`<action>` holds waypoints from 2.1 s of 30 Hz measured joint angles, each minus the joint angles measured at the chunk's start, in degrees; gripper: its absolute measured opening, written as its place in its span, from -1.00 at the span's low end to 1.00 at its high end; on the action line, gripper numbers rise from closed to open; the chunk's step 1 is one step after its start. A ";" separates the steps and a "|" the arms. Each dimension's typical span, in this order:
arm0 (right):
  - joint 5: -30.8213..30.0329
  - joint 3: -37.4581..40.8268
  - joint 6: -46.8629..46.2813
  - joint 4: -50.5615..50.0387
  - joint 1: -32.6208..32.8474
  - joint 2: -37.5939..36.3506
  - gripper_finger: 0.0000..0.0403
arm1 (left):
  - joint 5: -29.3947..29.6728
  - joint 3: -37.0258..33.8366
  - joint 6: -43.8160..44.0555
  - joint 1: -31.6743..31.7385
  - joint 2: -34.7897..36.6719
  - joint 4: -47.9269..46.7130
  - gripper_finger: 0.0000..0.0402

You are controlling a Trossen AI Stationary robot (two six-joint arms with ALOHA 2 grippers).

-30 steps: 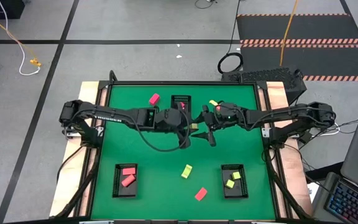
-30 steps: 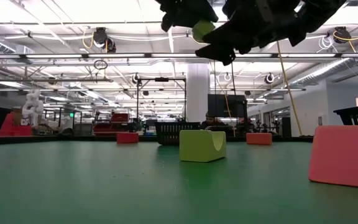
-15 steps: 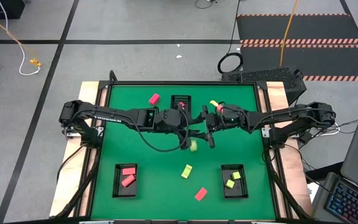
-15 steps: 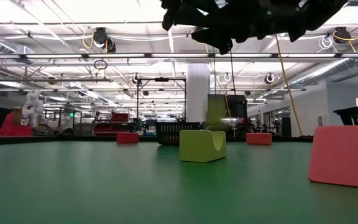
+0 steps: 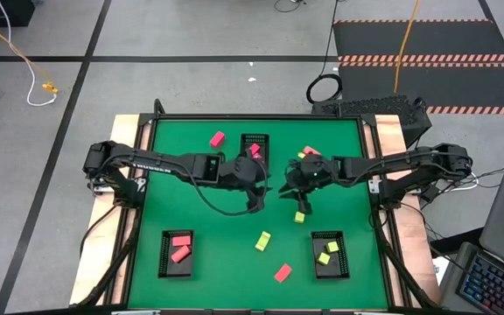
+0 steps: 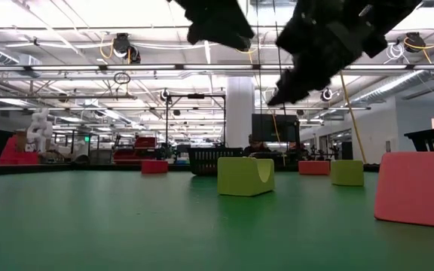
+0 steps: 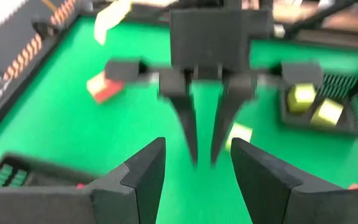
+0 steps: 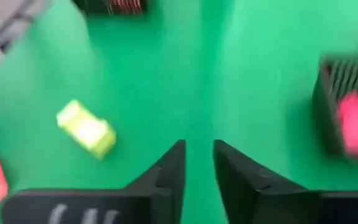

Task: Sort & place blocks by color
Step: Put the green block into the bottom right black bin

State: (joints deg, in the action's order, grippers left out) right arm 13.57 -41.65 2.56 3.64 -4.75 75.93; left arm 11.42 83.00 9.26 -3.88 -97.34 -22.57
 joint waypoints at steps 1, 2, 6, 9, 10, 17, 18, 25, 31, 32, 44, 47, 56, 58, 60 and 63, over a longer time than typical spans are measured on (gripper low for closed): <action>-0.01 0.01 -0.26 -2.71 -0.01 0.01 -0.57 | 0.02 0.00 0.24 0.00 0.00 -1.66 -0.07; -0.01 0.01 -0.32 -5.05 -0.03 0.01 -0.48 | 0.02 0.00 0.40 0.00 0.00 -3.10 -0.07; 2.07 0.01 -0.46 -11.52 1.13 0.00 -0.05 | 0.55 0.00 1.81 0.00 0.00 -6.69 -0.07; 3.10 -0.02 -2.78 -14.48 2.78 0.01 0.27 | 0.67 0.00 2.26 0.00 0.00 -8.16 -0.07; 2.99 -0.02 -3.62 -15.37 3.42 0.01 0.36 | 0.67 0.00 2.44 0.00 0.00 -8.74 -0.07; -3.18 -0.02 -5.32 -20.54 8.88 0.01 0.70 | 0.68 -2.61 2.67 -0.03 -0.05 -10.34 -0.07; -4.69 0.01 -4.99 -21.18 9.43 0.01 0.70 | 0.68 -3.16 3.16 -0.10 -0.07 -10.34 -0.07; -7.95 2.13 -11.68 -20.02 10.81 0.01 0.69 | 0.68 -8.44 6.61 -0.76 -0.07 -5.60 -0.07; -7.81 5.18 -16.96 -15.69 10.92 0.01 0.68 | 0.68 -11.82 7.66 -0.81 -0.07 -2.60 -0.07; -7.83 5.21 -17.10 -15.50 10.92 0.01 0.68 | 0.68 -12.21 7.84 -0.81 -0.07 -2.35 -0.07; -12.21 4.92 -16.83 -13.89 13.51 7.66 0.68 | 0.68 -12.42 9.27 -0.92 -0.07 -0.82 -0.07; -13.75 4.86 -16.62 -13.32 13.68 8.19 0.65 | 0.68 -12.41 9.29 -1.03 -0.07 -0.94 -0.07; -15.36 4.92 -14.87 -13.17 13.61 5.81 0.00 | 0.69 -12.41 9.51 -1.84 -0.07 -1.13 -0.07; -15.34 4.92 -14.09 -13.18 13.61 5.06 -0.25 | 0.69 -12.41 9.55 -1.95 -0.07 -1.13 -0.07; -15.26 4.92 -13.19 -13.25 13.61 4.00 -0.41 | 0.69 -12.41 9.55 -1.95 -0.07 -1.14 -0.07; -15.22 4.92 -12.04 -13.35 13.59 1.67 -0.41 | 0.68 -12.41 9.81 -1.95 -0.07 -1.14 -0.07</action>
State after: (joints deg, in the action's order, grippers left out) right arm -1.65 -36.73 -9.47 -9.71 8.84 77.60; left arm 12.10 70.59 19.07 -5.82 -97.41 -23.70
